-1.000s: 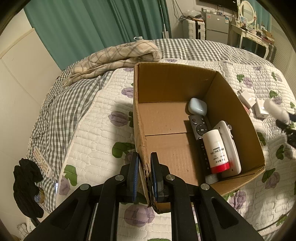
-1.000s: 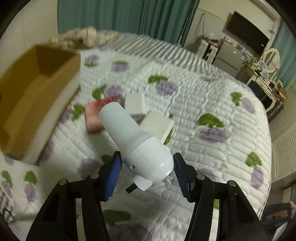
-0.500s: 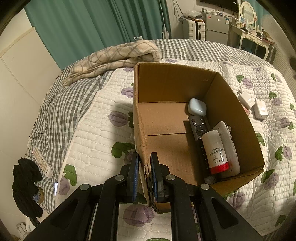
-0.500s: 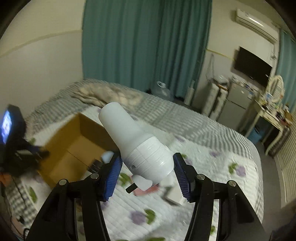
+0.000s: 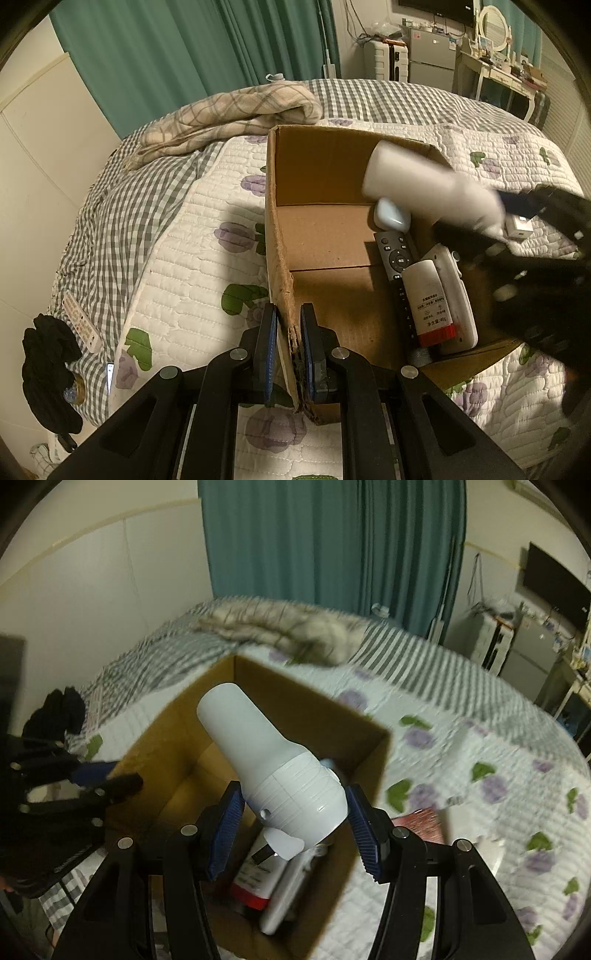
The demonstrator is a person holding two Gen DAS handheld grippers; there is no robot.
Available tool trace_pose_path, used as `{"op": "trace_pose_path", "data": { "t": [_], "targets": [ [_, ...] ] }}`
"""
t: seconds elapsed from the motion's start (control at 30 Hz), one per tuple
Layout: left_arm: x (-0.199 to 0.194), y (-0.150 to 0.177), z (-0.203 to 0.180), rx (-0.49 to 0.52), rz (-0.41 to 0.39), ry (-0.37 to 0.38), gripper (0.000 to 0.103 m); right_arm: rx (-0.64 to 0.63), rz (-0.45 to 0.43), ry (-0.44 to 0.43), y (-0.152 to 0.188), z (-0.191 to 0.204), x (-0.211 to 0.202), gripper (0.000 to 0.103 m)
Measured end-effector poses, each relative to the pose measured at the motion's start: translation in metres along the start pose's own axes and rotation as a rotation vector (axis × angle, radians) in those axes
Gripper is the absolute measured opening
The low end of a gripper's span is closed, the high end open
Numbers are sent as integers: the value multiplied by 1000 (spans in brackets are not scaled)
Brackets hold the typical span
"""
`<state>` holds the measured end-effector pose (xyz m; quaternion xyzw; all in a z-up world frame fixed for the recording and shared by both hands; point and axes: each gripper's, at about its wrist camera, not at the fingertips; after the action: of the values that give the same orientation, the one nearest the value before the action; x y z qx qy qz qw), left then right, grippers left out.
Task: Organize rigid objects
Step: 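Carry the white cylindrical device into the box with the right gripper and release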
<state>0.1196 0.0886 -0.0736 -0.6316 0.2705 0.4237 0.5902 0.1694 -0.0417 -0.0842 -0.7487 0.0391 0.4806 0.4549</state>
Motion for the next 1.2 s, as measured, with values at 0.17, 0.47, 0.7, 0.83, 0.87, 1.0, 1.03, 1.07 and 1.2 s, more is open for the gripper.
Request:
{"op": "trace_pose_path", "data": {
  "t": [0.17,0.47,0.7,0.83,0.87,1.0,1.03,1.07,1.2],
  "targets": [
    [0,1,-1,5,-4,1,12,-7,41,-17,6,12,20,56],
    [0,2,-2,3,-5,3,12,-27,71,-40,13,21,29,58],
    [3,1,-4,6,0,4,12,-44,-17,21,15,12,-3,87],
    [3,1,-3,9,-3,3,12,-37,-51,117,19,-14,-35,91],
    [3,1,-3,8,-3,3,12,-30,-57,134,20,-21,-41,91],
    [3,1,-3,5,-3,3,12,7,-81,242,27,-61,-77,92],
    [2,2,-2,4,-4,3,12,14,-84,266,29,-69,-84,92],
    [2,2,-2,5,-5,2,12,23,-85,289,31,-76,-90,92],
    [1,3,-3,5,-5,0,12,67,-71,375,45,-110,-107,92]
  ]
}}
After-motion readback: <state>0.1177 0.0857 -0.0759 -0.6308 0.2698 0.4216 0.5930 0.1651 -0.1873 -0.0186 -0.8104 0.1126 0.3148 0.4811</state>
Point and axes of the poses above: each gripper's, at about its wrist camera, not at the fingertips, and x roughly the way its jaws point, z to its left, y to its underside, and after that the axes turned 15 degrees about -x, right-handed
